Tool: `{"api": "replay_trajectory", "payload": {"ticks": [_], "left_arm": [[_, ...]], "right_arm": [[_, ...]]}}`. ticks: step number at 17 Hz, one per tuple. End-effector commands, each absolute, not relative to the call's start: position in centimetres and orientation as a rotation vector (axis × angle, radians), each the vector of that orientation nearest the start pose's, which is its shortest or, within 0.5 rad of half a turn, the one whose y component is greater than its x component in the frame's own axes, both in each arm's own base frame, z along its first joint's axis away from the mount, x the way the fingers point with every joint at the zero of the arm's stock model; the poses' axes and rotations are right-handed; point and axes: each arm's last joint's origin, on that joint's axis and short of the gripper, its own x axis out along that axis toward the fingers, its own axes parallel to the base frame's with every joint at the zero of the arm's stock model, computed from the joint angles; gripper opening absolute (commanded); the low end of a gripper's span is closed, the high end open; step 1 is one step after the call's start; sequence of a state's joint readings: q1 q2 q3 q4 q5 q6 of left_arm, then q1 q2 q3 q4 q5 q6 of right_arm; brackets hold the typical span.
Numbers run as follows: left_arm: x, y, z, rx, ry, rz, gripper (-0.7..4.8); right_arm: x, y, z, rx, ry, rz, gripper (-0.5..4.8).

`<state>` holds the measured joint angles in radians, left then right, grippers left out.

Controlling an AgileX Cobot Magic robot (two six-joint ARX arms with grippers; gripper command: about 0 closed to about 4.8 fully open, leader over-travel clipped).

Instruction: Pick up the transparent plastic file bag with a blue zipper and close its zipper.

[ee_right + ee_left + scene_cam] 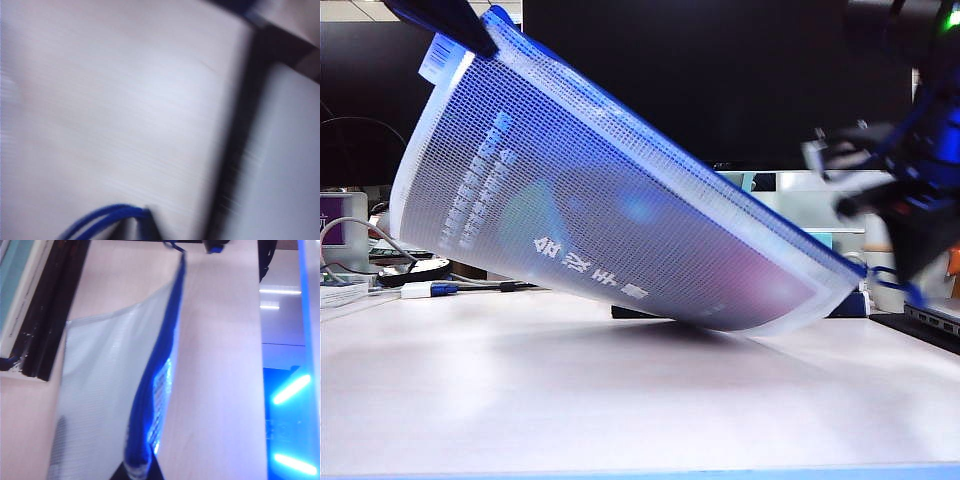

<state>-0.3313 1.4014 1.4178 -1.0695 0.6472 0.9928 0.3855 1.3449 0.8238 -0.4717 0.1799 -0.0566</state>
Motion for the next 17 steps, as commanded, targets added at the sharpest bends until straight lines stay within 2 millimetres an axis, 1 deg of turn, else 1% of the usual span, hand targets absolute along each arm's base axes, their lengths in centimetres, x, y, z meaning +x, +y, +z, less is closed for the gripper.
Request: {"api": "replay_trajectory", "payload": {"ticks": [1, 2, 3, 4, 5, 7, 8, 9, 10, 11, 12, 13, 14, 15, 16, 17], "left_arm": [[24.7, -10.3, 35.1, 0.642, 0.520, -1.296, 1.78], [25.0, -10.3, 35.2, 0.635, 0.533, -1.246, 2.94], [25.3, -10.3, 35.2, 0.640, 0.543, -1.203, 3.06], [25.7, -10.3, 35.3, 0.647, 0.551, -1.139, 3.06], [26.0, -10.4, 35.3, 0.637, 0.554, -1.107, 3.06], [26.2, -10.4, 35.3, 0.596, 0.578, -1.067, 3.05], [26.3, -10.3, 35.3, 0.584, 0.606, -1.011, 3.05], [26.4, -10.2, 35.3, 0.560, 0.643, -0.958, 3.04], [26.3, -10.2, 35.2, 0.531, 0.669, -0.935, 3.01], [26.3, -9.9, 35.3, 0.494, 0.699, -0.901, 2.81], [26.3, -9.2, 35.4, 0.449, 0.723, -0.851, 2.57], [26.0, -8.2, 35.5, 0.430, 0.721, -0.820, 2.54], [25.6, -7.5, 35.7, 0.415, 0.710, -0.800, 2.54], [25.0, -6.4, 35.8, 0.391, 0.688, -0.758, 2.54], [23.0, -4.3, 36.2, 0.352, 0.589, -0.704, 2.35], [21.8, -3.3, 36.3, 0.350, 0.506, -0.658, 2.32]], "right_arm": [[23.7, 9.6, 22.0, -0.226, 0.908, 0.370, 3.82], [23.4, 9.8, 22.3, -0.191, 0.902, 0.437, 4.21], [23.2, 9.9, 22.7, -0.148, 0.893, 0.522, 4.40], [23.0, 10.2, 23.6, -0.093, 0.875, 0.634, 4.42], [23.0, 10.4, 24.6, -0.062, 0.845, 0.694, 4.42], [23.1, 10.5, 26.4, -0.031, 0.817, 0.696, 4.42], [23.1, 10.4, 27.5, -0.031, 0.817, 0.695, 4.42], [22.9, 10.1, 28.8, -0.027, 0.825, 0.685, 4.41], [22.8, 9.9, 29.5, -0.024, 0.823, 0.679, 4.41], [22.4, 9.7, 30.2, -0.023, 0.805, 0.678, 4.40], [21.8, 9.3, 31.1, -0.016, 0.766, 0.675, 4.29], [20.5, 8.4, 32.6, -0.008, 0.684, 0.657, 4.12], [19.8, 7.7, 33.5, -0.003, 0.631, 0.637, 4.08], [19.0, 6.8, 34.7, 0.012, 0.555, 0.612, 4.08], [17.0, 4.8, 37.0, 0.045, 0.353, 0.539, 4.08], [16.0, 3.6, 37.5, 0.043, 0.265, 0.462, 4.08]]}}
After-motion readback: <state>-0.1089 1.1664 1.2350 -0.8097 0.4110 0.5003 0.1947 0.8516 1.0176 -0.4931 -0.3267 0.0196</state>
